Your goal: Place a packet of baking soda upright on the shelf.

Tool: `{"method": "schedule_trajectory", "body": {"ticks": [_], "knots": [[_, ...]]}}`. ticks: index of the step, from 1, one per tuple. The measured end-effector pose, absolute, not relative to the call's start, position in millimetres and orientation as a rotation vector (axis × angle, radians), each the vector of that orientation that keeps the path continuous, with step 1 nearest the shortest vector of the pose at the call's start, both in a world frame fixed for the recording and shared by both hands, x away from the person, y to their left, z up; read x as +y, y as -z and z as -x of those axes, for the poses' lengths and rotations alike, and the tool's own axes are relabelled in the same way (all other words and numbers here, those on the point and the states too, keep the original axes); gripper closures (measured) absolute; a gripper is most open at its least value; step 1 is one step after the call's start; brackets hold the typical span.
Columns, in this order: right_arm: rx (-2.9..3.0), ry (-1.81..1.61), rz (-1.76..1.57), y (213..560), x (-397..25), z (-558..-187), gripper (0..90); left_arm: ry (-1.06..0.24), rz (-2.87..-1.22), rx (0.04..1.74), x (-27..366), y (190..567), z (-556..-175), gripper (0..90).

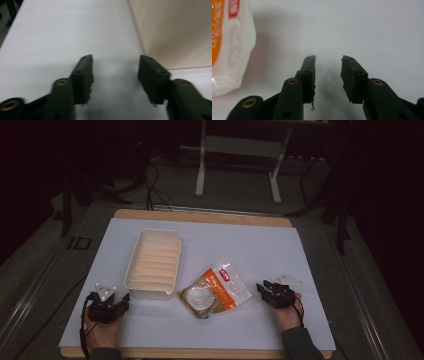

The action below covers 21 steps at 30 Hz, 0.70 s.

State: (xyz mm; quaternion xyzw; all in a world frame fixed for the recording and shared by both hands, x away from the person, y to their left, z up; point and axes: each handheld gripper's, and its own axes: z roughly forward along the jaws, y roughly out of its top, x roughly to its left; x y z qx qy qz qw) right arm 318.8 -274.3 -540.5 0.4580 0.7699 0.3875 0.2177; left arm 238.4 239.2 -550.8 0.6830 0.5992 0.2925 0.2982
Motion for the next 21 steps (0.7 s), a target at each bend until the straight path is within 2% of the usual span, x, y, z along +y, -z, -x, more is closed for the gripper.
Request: {"method": "schedule_trajectory", "body": {"ticks": [7, 16, 21], "knots": [[2.151, -1.115, -1.255, 531, -274, -318, 66.8, -0.765, -1.793, 1.547, 240, 549, -235, 59.1], [2.174, -1.201, -1.254, 518, -275, -321, 66.2, -0.706, -1.794, 1.499, 241, 548, -234, 62.8], [2.201, -1.242, -1.242, 512, -273, -323, 66.0, -0.7, -1.803, 1.492, 241, 548, -235, 67.9]]}}
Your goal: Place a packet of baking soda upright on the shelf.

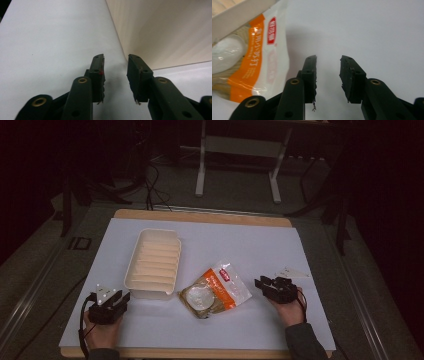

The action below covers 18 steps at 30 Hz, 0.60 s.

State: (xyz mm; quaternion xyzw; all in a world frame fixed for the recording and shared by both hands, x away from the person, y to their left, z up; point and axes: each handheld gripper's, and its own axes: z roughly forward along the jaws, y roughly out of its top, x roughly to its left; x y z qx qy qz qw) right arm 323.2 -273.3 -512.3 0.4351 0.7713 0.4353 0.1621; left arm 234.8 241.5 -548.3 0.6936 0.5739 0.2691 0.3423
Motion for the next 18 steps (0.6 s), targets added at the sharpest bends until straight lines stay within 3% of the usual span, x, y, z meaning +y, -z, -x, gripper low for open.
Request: {"method": "schedule_trajectory", "body": {"ticks": [11, 18], "knots": [[2.255, -1.25, -1.183, 500, -264, -332, 65.1, -0.675, -1.856, 1.439, 237, 549, -237, 84.0], [2.281, -1.28, -1.174, 497, -261, -337, 64.8, -0.668, -1.901, 1.388, 230, 549, -237, 85.3]]}}
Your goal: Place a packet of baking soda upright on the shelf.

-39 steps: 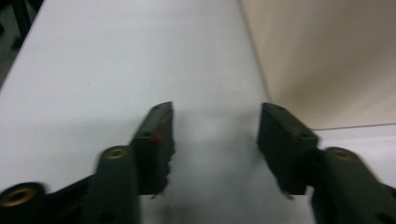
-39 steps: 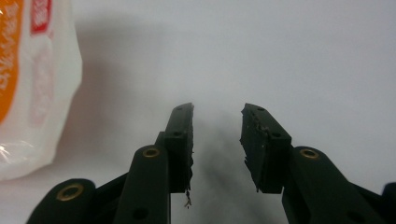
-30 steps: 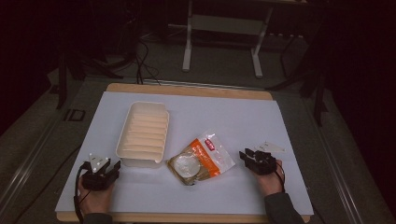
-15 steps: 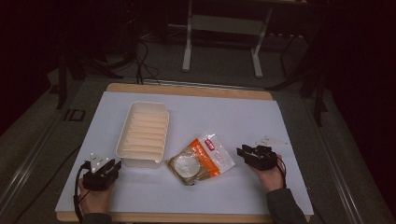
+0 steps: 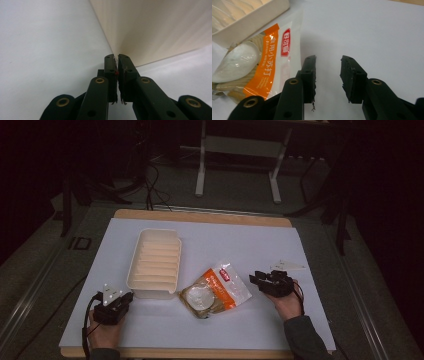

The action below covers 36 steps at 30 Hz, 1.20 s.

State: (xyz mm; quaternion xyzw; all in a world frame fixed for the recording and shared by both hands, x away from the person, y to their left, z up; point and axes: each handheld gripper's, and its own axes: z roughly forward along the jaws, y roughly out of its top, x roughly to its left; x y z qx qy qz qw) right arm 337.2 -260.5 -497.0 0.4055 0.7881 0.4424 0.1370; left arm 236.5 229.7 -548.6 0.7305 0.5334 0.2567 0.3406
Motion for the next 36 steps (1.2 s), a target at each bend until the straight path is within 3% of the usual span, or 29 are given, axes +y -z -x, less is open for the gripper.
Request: {"method": "schedule_trajectory", "body": {"ticks": [36], "knots": [[2.645, -1.324, -1.092, 509, -213, -372, 69.4, -0.693, -1.887, 1.42, 234, 549, -235, 85.5]]}}
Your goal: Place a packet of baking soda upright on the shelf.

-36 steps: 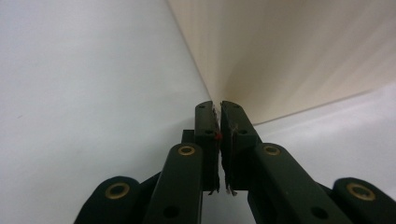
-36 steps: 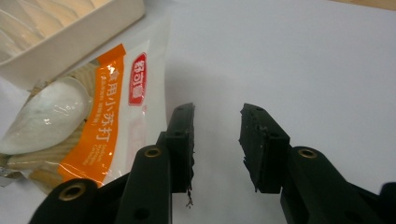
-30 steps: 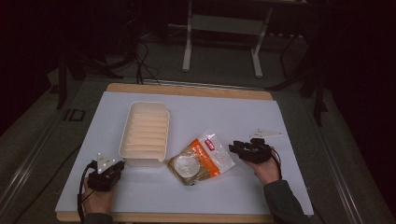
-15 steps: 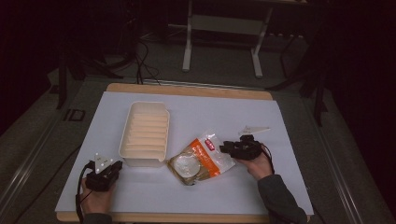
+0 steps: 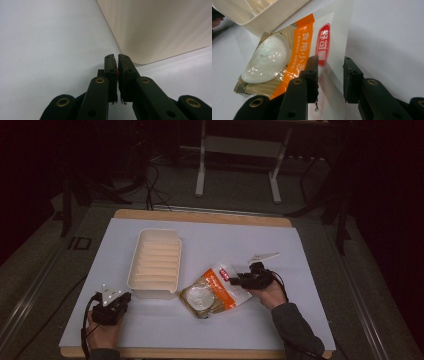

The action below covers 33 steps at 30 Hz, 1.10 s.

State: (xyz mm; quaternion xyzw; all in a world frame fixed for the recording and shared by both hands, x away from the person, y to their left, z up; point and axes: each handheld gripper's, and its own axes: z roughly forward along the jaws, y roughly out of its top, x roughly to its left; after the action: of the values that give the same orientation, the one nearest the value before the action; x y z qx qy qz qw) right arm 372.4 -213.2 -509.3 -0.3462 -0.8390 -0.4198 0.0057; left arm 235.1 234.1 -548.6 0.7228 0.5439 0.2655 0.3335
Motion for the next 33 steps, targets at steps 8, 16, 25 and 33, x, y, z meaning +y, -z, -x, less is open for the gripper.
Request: {"method": "schedule_trajectory", "body": {"ticks": [8, 16, 25, 33], "knots": [[-2.622, 1.248, 1.063, 513, -206, -376, 74.2, -0.699, -1.893, 1.415, 234, 549, -235, 85.4], [-2.659, 1.242, 1.005, 506, -203, -374, 90.0, -0.699, -1.899, 1.414, 233, 549, -235, 85.4], [-2.741, 1.25, 0.922, 490, -195, -369, 90.0, -0.701, -1.895, 1.413, 233, 549, -235, 85.0], [-2.773, 1.268, 0.866, 478, -189, -369, 90.0, -0.699, -1.891, 1.414, 234, 549, -235, 85.0]]}}
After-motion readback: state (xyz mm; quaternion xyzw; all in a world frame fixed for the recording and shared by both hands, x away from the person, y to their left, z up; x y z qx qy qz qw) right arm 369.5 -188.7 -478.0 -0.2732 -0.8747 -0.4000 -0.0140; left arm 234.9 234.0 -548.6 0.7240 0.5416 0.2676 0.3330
